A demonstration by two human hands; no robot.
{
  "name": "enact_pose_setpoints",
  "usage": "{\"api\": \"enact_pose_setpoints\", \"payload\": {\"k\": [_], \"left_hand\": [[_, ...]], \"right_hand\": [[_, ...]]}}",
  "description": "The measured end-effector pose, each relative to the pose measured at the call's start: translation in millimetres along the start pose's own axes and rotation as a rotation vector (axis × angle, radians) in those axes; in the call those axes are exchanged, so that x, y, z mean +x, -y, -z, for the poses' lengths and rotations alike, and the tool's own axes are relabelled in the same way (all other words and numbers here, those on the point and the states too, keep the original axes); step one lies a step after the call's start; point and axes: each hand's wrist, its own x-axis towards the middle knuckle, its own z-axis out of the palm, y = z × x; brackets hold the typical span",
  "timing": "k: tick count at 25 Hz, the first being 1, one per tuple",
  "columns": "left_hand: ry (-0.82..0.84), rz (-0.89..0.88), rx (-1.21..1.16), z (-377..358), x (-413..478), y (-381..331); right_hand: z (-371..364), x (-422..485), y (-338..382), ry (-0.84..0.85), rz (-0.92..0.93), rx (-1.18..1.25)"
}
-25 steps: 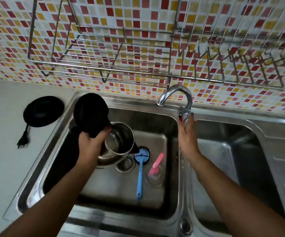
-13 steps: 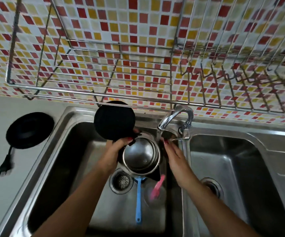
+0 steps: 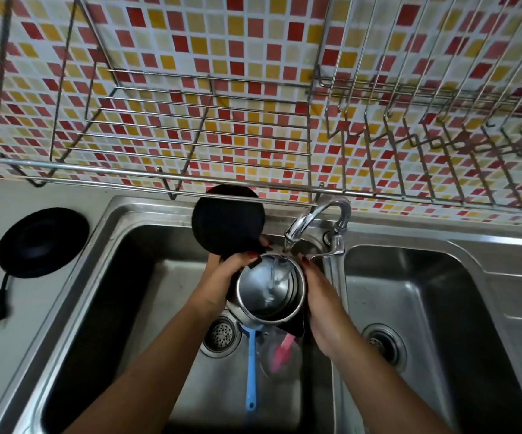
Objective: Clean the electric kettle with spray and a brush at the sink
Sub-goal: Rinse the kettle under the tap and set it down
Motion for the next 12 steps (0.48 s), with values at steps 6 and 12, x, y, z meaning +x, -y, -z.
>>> {"api": "enact_pose_setpoints", "payload": {"k": [6, 12], "left_hand": [[-0.319, 0.110, -0.245, -6, -4, -18], [-0.324, 0.385, -0.042, -26, 19, -40]], "right_hand": [[-15, 17, 35, 0.002, 0.125, -0.089], [-4, 33, 46, -0.007, -0.017, 0.050]]}}
